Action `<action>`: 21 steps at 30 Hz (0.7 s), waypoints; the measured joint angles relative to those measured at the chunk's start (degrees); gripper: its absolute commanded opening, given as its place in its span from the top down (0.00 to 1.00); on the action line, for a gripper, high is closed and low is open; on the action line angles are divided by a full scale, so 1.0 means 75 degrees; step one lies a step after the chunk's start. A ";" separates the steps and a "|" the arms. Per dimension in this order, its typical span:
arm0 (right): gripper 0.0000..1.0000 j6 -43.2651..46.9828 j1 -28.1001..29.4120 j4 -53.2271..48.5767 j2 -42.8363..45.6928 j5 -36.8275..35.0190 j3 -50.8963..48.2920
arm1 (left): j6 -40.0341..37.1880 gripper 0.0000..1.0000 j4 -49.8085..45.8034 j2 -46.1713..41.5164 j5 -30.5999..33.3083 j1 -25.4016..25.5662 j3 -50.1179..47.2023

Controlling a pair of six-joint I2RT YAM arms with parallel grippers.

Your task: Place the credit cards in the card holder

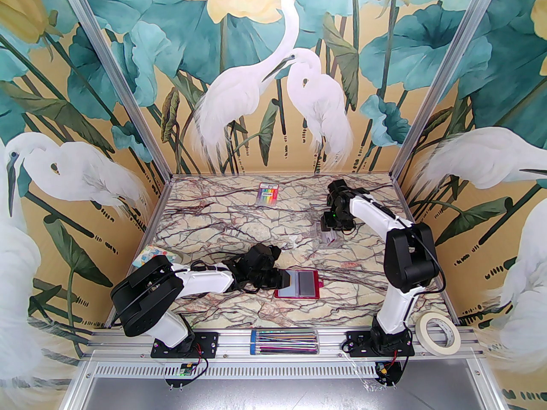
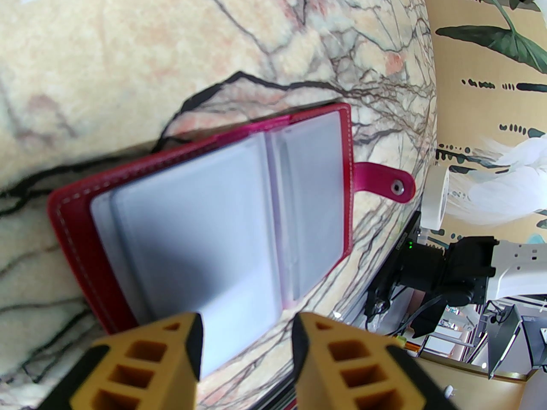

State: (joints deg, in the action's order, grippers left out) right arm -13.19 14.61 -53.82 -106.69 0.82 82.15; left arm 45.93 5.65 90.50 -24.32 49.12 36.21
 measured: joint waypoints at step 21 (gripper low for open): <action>0.51 0.0000 0.0009 -0.0154 -0.0265 -0.0490 0.0187 | 0.0000 0.60 0.0143 0.0152 0.0000 -0.0003 -0.0015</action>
State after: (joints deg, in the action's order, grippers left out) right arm -13.19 14.68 -54.98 -108.68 -2.85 83.55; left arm 45.93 6.72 91.64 -24.32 49.10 36.10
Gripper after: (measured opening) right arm 0.496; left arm 0.400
